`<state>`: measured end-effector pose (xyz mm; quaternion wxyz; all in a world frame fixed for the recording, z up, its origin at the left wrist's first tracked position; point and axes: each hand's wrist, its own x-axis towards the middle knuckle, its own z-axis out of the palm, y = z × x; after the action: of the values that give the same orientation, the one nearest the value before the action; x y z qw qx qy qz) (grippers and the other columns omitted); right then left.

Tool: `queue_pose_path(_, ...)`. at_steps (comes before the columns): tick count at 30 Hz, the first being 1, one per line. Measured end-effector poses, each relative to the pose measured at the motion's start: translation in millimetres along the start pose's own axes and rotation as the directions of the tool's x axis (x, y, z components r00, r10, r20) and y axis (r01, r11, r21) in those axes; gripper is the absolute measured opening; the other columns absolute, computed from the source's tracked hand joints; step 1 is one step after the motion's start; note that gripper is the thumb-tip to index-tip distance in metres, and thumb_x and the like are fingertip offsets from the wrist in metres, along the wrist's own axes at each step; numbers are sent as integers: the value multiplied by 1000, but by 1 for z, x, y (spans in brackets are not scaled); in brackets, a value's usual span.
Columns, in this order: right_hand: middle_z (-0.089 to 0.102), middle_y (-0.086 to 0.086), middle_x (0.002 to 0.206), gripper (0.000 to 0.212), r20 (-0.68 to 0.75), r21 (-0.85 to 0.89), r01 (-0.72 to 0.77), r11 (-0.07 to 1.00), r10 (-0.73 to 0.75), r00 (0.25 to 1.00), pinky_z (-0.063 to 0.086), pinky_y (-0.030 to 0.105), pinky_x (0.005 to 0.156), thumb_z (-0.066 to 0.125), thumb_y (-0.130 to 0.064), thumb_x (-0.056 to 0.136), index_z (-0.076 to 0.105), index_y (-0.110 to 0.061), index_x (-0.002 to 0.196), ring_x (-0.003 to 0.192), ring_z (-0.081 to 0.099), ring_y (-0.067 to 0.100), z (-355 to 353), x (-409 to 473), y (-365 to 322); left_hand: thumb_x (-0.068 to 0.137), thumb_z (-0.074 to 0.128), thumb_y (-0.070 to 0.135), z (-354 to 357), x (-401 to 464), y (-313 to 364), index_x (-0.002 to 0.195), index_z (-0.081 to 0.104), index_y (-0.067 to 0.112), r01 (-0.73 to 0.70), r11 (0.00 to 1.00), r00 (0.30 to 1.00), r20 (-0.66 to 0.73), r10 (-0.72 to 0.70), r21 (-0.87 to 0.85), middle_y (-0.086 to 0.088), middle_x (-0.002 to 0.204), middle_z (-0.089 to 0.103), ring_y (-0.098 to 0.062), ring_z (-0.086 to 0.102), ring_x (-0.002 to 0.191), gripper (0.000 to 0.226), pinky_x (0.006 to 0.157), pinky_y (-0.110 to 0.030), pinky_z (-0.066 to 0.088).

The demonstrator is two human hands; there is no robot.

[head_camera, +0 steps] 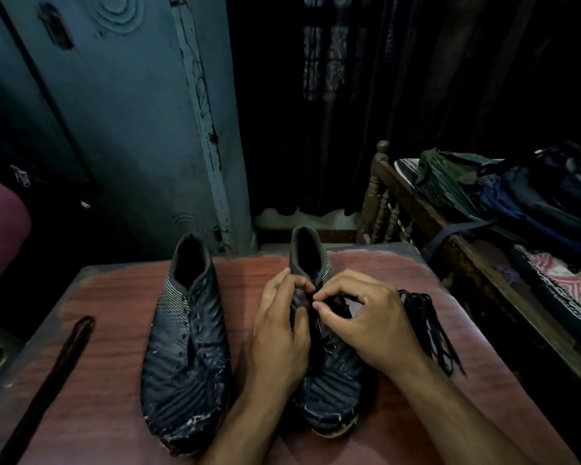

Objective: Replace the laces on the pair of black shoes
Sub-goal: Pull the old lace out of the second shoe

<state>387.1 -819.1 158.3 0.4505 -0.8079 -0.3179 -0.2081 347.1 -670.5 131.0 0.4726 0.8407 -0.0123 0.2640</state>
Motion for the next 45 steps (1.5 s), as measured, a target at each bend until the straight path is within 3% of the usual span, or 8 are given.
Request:
queue_pose_path(7,75,-11,84,5,27,186,-104,977,101,995,57,31,77,80,-15,79,79,-19,82,84,72,11,-4,2,2,87,57,38,-2,1,1,93,58,44,49,999,998,25,-49,-1,9,142,56,14,34,139,9,96,3,23)
queue_pose_path(12,74,-8,83,18,-24,275,-256,927,273,962,57,21,75,75,-3,87,74,-21,88,81,72,7,-4,2,8,79,58,60,-1,-1,4,90,58,52,79,996,995,69,-76,-40,12,151,46,23,26,136,14,93,7,19)
queue_pose_path(16,67,-11,97,32,16,199,-236,951,238,971,57,21,81,74,-2,87,75,-26,107,94,70,10,1,2,14,86,64,43,-3,0,7,92,62,48,104,984,990,105,-89,-144,9,153,44,25,25,136,7,86,10,24)
queue_pose_path(25,66,-14,93,14,-35,81,-125,989,128,991,58,28,76,76,-8,89,74,-19,96,90,68,9,1,1,9,80,65,31,-7,1,12,81,68,41,210,904,971,190,-148,-373,19,154,39,16,27,142,10,85,6,33)
queue_pose_path(28,70,-12,87,12,-42,128,-172,977,178,983,57,31,73,78,-9,87,73,-20,88,84,70,8,1,1,7,79,64,30,-5,2,10,82,68,42,195,922,977,152,-151,-334,15,152,41,19,26,140,13,90,7,28)
queue_pose_path(32,73,-6,78,9,-14,255,-249,934,261,965,56,35,68,77,-15,80,70,-21,79,73,70,15,-3,3,4,81,60,30,-2,4,5,85,71,38,215,927,976,82,-199,-307,23,144,46,17,37,134,15,109,-13,32)
queue_pose_path(35,73,-2,78,4,49,288,-239,928,235,971,54,33,69,74,-16,76,72,-18,77,74,69,20,-7,4,2,97,64,24,-2,8,4,84,76,31,237,926,971,56,-231,-293,20,140,52,22,40,127,19,99,0,29)
queue_pose_path(45,74,-2,79,16,229,270,-222,937,162,960,52,22,73,79,-11,76,72,-25,76,77,70,16,-8,3,3,94,72,23,-5,7,10,76,79,32,286,897,958,104,-266,-337,18,149,47,20,42,128,21,98,-10,34)
